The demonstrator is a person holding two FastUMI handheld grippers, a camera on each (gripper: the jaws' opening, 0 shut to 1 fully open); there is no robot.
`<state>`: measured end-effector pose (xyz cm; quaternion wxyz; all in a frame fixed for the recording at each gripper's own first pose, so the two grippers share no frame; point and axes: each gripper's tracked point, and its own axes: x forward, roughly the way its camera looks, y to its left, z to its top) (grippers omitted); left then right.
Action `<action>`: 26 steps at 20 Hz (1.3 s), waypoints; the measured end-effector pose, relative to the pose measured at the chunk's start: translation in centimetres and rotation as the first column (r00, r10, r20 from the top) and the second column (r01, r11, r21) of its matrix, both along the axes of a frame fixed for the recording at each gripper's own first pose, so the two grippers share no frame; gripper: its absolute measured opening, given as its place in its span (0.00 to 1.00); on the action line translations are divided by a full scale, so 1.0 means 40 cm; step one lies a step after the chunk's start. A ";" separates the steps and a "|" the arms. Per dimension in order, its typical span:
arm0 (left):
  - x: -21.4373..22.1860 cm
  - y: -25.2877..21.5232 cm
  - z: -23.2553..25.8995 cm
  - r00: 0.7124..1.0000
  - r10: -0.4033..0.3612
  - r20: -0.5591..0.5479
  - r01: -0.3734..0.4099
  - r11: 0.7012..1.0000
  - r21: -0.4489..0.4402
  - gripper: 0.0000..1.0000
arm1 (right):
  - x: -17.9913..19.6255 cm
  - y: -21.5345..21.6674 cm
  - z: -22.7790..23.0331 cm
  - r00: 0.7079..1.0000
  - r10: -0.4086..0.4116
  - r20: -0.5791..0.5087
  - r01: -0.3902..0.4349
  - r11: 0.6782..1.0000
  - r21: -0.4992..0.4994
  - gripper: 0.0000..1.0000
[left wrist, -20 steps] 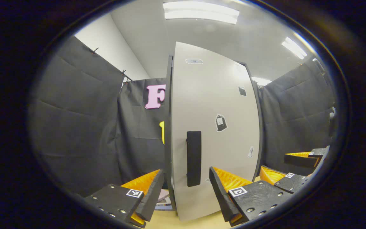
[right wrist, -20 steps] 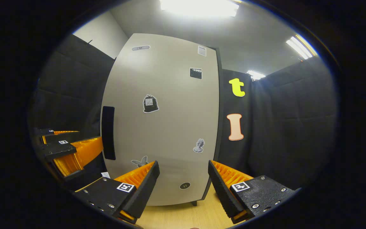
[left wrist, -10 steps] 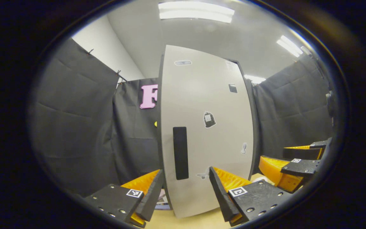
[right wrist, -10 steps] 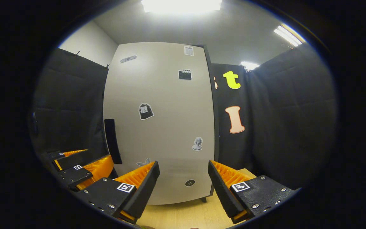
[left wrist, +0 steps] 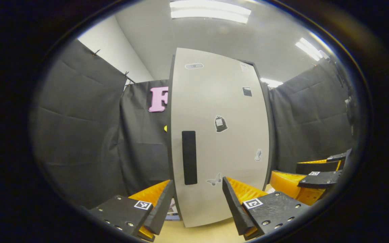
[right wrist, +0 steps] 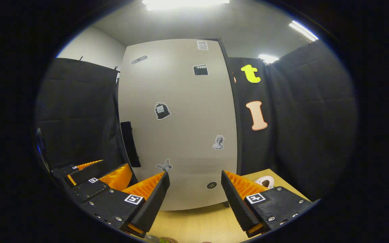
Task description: Open the cabinet door with the right hand, grasp the bottle in the cabinet with the left hand and place it on the coaster, then close the cabinet door with the right hand.
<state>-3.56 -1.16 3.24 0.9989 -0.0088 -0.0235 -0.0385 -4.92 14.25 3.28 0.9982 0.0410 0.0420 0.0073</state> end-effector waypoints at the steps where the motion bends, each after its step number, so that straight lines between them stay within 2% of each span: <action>1: 0.001 -0.002 0.001 1.000 0.003 0.002 -0.003 1.000 0.005 0.82 | -0.001 -0.003 0.004 1.000 -0.005 0.006 0.005 1.000 -0.007 0.95; 7: 0.002 -0.010 -0.008 1.000 0.012 -0.015 -0.012 1.000 0.018 0.82 | 0.012 -0.036 0.024 0.997 -0.052 0.061 0.057 0.995 -0.083 0.94; 9: 0.003 -0.018 -0.003 1.000 0.003 -0.013 -0.003 1.000 0.004 0.82 | 0.018 -0.025 0.029 0.997 -0.035 0.072 0.039 0.998 -0.058 0.94; 10: 0.006 -0.028 -0.003 1.000 -0.009 -0.017 0.009 1.000 0.000 0.86 | 0.018 -0.023 0.032 0.997 -0.034 0.074 0.037 0.998 -0.049 0.95; 11: 0.006 -0.038 -0.002 1.000 -0.021 -0.019 0.021 1.000 0.001 0.82 | 0.021 -0.025 0.032 0.997 -0.033 0.076 0.037 0.998 -0.052 0.95; 14: 0.003 -0.043 0.010 1.000 -0.028 -0.004 0.028 1.000 0.009 0.82 | 0.017 -0.028 0.029 0.996 -0.019 0.083 0.026 0.996 -0.084 0.94; 17: 0.004 -0.040 0.011 1.000 -0.021 0.001 0.021 1.000 0.021 0.82 | 0.027 -0.027 0.041 0.994 -0.025 0.102 0.032 0.997 -0.065 0.94; 20: 0.010 -0.034 0.001 1.000 -0.011 -0.017 0.012 0.999 0.031 0.82 | 0.024 -0.011 0.022 0.998 0.008 0.067 -0.005 0.999 -0.050 0.94; 26: 0.018 -0.037 -0.027 0.999 -0.007 -0.048 0.008 1.000 0.011 0.82 | 0.031 -0.020 0.023 0.997 0.016 0.073 -0.011 0.998 -0.070 0.95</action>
